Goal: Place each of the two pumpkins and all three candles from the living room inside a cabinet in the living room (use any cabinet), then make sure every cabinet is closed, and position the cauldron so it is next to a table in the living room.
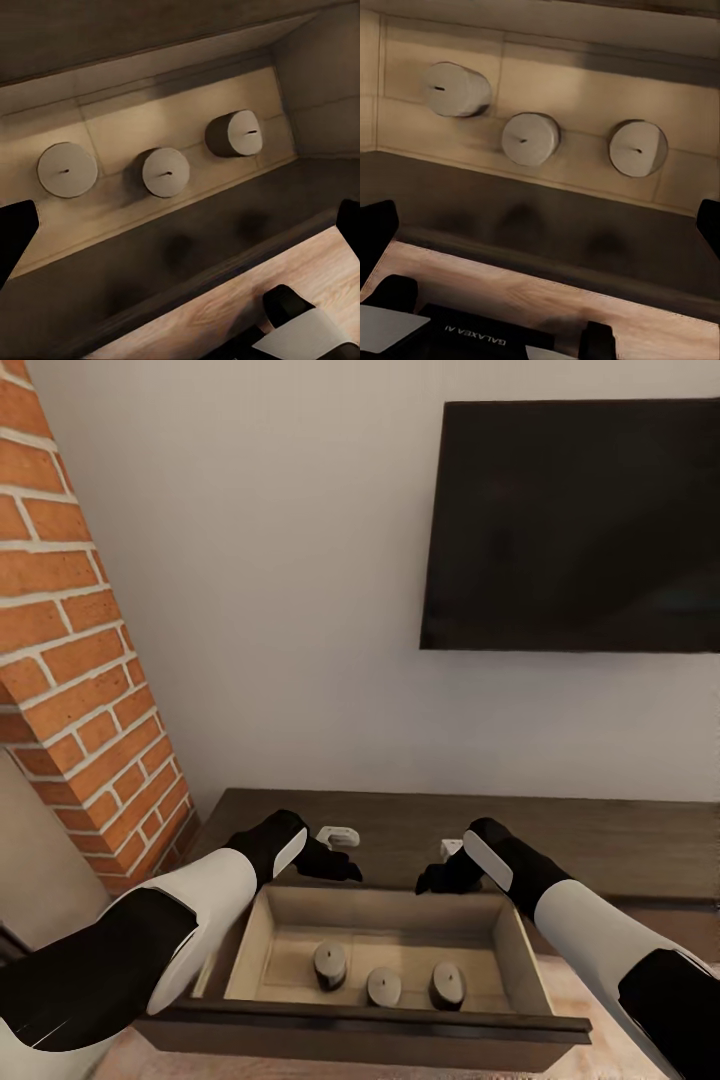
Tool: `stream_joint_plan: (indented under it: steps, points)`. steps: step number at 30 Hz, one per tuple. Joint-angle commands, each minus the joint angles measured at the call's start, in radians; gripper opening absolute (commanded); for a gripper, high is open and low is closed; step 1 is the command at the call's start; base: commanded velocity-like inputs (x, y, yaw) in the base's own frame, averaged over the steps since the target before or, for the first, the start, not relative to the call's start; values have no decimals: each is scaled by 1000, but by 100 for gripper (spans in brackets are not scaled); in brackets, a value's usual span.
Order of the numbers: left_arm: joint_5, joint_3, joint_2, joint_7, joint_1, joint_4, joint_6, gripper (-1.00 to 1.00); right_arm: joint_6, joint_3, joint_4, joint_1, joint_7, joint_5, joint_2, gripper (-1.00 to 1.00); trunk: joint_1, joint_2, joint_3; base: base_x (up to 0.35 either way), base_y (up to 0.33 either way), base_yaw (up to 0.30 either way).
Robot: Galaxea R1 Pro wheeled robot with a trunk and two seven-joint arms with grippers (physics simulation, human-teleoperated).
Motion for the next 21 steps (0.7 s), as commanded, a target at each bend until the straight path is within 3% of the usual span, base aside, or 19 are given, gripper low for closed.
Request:
stream_joint_plan:
  steps: [1,8,13,21]
  points:
    - [8,-6,0,0,-1,0,3,100,2,7,-2,-1,-8,-10,-1,100,0,0,1,-88,304,-171]
    - [8,-6,0,0,-1,0,3,100,2,7,-1,-1,-8,-10,-1,100,0,0,11,-63,210,-172]
    - [8,-6,0,2,-1,1,3,100,1,7,-1,-1,-8,-10,-1,100,0,0,19,-87,21,-141]
    - [8,-6,0,2,-1,2,2,100,-4,8,-2,-1,-8,-10,-1,100,0,0,31,-261,-33,-32]
